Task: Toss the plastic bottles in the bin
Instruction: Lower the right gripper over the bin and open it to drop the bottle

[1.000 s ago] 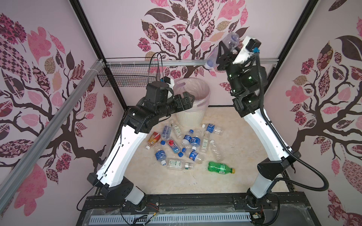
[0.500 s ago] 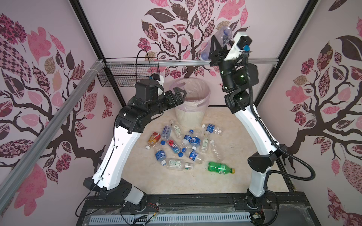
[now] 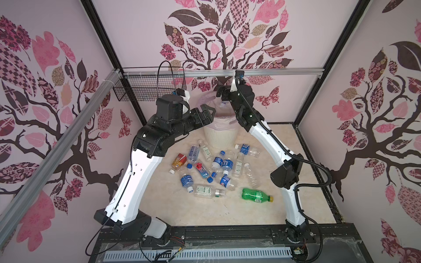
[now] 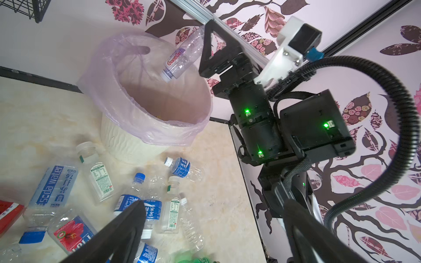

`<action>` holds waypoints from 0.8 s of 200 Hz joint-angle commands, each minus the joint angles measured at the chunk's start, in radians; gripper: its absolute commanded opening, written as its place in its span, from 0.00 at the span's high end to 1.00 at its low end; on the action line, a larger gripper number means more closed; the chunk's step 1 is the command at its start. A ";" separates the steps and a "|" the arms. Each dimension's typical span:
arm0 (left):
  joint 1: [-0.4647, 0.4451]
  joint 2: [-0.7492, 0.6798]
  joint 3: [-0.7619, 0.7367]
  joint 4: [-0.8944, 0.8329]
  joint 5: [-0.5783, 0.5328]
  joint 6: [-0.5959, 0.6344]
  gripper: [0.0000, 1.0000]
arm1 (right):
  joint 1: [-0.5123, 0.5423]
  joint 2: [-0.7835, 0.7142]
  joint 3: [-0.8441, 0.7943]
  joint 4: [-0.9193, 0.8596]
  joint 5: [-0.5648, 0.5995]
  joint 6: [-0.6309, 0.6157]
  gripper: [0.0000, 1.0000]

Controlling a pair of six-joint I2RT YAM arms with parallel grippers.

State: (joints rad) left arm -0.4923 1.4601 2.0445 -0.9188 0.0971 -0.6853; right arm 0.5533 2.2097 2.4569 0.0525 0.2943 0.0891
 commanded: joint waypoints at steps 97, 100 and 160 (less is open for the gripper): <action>0.006 -0.043 -0.058 0.030 0.000 -0.013 0.03 | -0.004 -0.031 0.042 0.001 0.019 0.037 0.00; 0.005 -0.043 -0.059 0.031 0.000 -0.013 0.03 | -0.004 -0.031 0.042 -0.001 0.019 0.038 0.00; 0.012 -0.047 -0.051 -0.064 -0.066 -0.019 0.03 | -0.002 -0.098 0.039 -0.119 0.023 0.098 0.00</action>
State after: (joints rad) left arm -0.4911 1.4368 1.9987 -0.9218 0.0849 -0.7063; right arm 0.5533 2.2089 2.4664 0.0067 0.3027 0.1467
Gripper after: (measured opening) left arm 0.972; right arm 0.997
